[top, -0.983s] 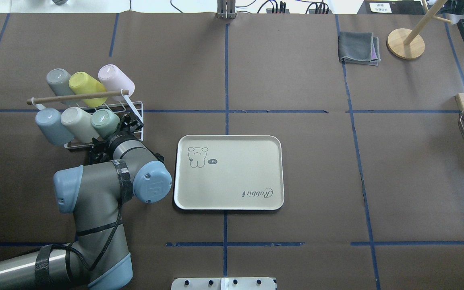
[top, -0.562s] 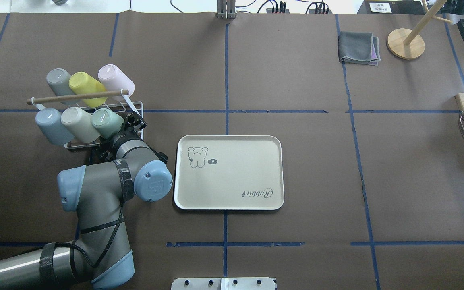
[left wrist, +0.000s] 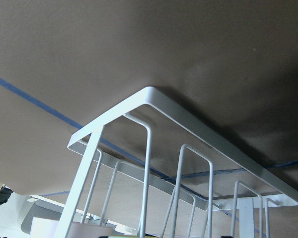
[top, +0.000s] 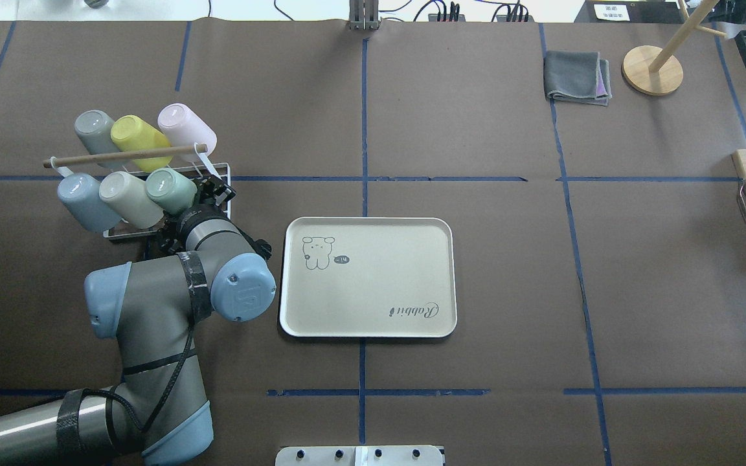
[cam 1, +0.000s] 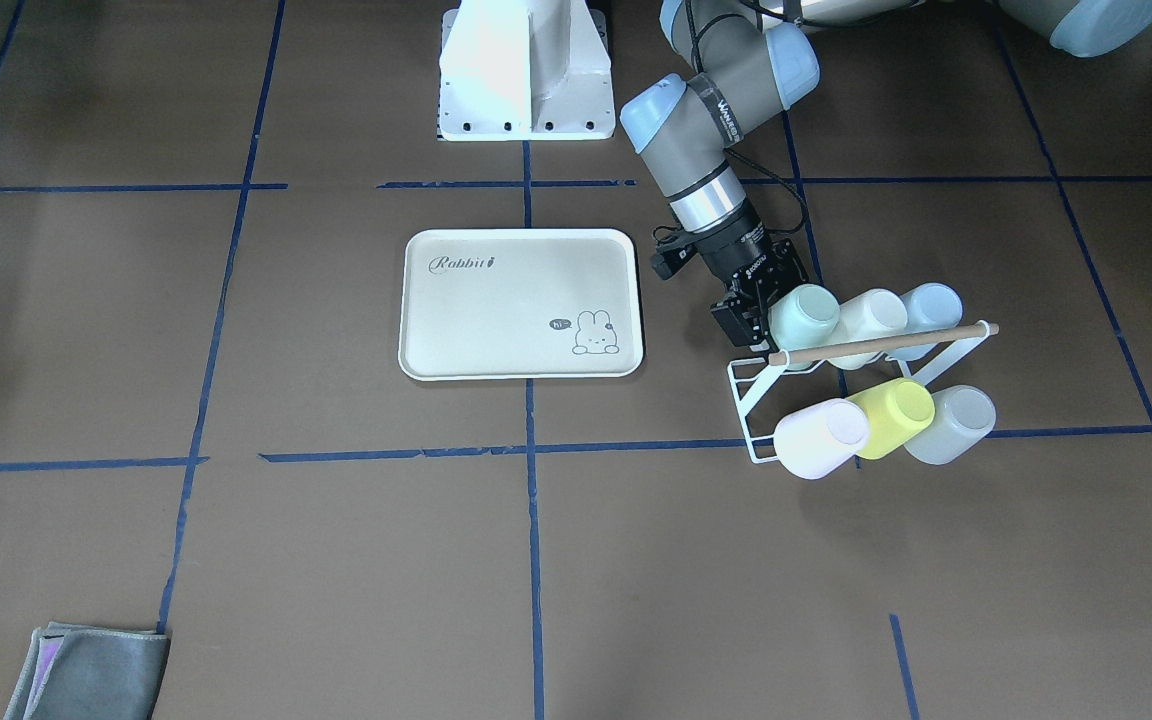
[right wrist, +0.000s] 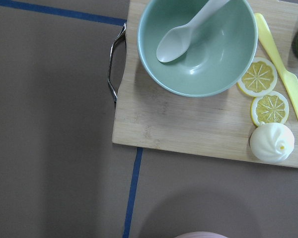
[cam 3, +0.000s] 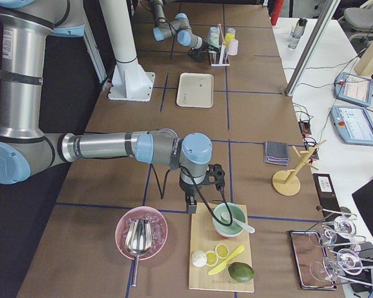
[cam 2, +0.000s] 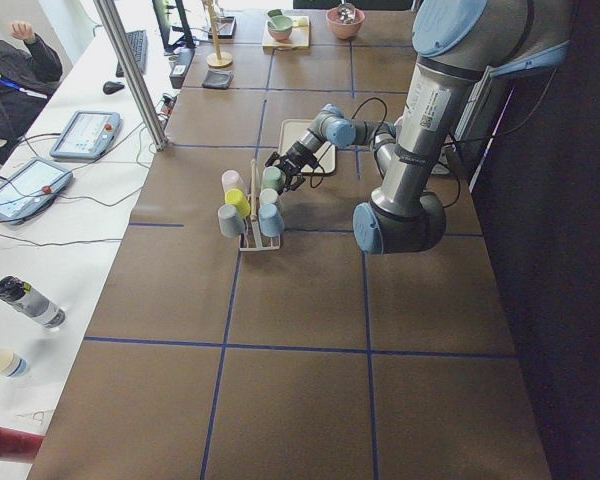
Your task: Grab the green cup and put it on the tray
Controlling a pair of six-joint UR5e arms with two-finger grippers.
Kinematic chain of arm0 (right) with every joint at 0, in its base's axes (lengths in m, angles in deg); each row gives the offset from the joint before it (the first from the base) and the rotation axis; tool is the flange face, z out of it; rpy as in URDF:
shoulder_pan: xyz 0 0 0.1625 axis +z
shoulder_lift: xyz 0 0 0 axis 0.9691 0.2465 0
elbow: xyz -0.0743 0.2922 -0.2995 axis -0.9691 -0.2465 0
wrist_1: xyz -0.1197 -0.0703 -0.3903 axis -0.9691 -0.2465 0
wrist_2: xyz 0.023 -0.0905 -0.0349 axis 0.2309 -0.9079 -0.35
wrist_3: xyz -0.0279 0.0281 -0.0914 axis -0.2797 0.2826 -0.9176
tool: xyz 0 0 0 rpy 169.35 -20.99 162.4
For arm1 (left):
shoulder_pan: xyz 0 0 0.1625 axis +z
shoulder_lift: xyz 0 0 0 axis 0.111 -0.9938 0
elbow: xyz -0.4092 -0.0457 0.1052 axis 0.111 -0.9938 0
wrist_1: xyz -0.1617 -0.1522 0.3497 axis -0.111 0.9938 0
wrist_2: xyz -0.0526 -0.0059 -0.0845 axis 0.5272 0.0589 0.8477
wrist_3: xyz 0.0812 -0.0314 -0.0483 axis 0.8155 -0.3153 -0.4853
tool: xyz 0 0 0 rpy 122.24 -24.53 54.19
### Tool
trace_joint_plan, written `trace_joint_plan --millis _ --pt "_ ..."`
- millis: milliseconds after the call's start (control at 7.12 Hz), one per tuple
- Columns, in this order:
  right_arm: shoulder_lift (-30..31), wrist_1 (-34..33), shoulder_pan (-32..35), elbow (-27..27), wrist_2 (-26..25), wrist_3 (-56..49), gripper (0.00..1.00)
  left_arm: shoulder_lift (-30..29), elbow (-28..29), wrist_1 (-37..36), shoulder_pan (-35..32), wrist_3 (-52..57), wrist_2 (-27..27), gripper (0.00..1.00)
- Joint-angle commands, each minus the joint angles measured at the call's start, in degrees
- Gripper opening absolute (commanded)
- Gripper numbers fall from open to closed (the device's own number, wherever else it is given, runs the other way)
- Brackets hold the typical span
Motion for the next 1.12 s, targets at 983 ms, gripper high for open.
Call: trace_joint_plan --millis 983 --pt "0.0 0.0 0.0 0.1 0.8 -0.1 1.0 4.8 -21.7 -5.9 -1.4 3.7 0.5 0.72"
